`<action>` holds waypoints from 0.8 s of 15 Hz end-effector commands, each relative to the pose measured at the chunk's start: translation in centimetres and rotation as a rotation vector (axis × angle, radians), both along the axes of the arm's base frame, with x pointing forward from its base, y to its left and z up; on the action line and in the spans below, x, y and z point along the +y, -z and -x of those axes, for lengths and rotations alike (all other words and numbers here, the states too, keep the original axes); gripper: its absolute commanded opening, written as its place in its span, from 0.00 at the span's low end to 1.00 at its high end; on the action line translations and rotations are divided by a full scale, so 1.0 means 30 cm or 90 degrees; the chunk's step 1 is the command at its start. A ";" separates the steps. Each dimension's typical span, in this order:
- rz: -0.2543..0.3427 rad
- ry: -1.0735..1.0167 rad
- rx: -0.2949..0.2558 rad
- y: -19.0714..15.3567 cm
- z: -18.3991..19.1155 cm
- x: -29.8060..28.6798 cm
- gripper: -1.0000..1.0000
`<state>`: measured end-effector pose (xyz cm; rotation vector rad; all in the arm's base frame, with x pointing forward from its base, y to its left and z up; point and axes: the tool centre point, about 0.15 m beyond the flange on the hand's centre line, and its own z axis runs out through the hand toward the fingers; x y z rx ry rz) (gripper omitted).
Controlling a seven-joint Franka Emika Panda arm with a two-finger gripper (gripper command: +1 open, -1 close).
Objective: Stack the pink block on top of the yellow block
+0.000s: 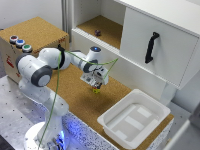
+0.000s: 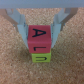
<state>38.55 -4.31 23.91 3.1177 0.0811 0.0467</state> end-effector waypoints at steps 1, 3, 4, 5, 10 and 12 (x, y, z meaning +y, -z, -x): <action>0.009 0.018 0.046 0.005 -0.057 -0.011 1.00; -0.003 0.030 0.029 -0.032 -0.036 -0.022 1.00; -0.008 0.033 0.017 -0.067 -0.020 -0.024 1.00; -0.009 0.033 0.009 -0.101 -0.007 -0.024 1.00; -0.018 0.020 -0.011 -0.255 0.061 -0.051 1.00; -0.036 0.021 -0.008 -0.294 0.079 -0.103 1.00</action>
